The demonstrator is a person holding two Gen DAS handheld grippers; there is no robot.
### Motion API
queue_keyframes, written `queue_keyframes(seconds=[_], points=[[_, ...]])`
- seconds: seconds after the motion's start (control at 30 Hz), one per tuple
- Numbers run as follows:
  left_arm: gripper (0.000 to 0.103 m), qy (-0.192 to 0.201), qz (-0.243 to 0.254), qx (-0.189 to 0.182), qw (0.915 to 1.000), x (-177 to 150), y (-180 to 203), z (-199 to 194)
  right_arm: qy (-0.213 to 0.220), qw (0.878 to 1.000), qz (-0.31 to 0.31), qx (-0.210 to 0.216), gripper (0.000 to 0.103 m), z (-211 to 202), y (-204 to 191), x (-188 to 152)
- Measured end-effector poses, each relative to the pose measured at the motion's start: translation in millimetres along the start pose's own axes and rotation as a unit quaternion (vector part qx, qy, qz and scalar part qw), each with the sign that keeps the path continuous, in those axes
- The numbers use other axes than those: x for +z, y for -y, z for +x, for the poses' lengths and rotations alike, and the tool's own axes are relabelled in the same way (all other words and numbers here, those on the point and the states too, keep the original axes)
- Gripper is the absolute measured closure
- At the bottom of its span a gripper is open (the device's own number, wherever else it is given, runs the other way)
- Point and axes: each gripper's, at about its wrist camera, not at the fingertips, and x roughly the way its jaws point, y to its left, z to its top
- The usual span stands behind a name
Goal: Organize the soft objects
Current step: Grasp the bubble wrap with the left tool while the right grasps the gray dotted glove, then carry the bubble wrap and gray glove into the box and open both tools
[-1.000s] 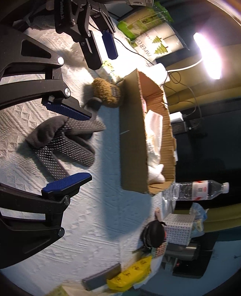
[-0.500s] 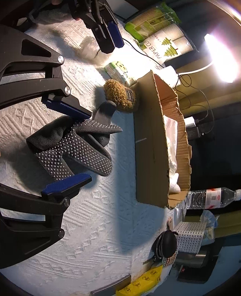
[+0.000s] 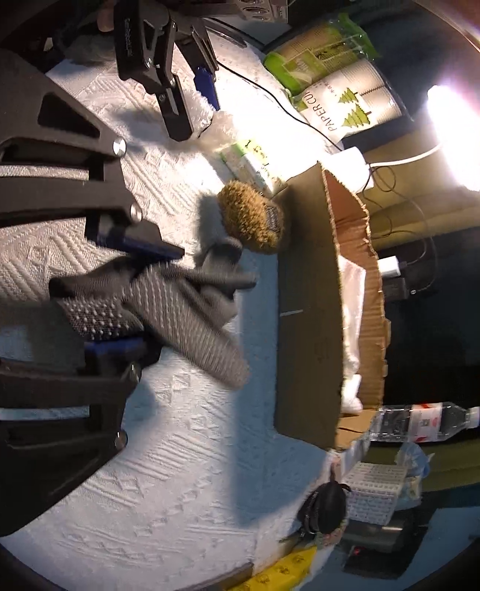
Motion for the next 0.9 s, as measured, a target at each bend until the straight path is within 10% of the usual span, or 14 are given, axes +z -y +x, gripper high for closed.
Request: queue_keyframes(seconds=[0.9], points=[[0.060, 0.081, 0.029, -0.024, 0.9960, 76, 15, -32, 0.097, 0.995, 0.001, -0.011, 0.072, -58, 26, 58]])
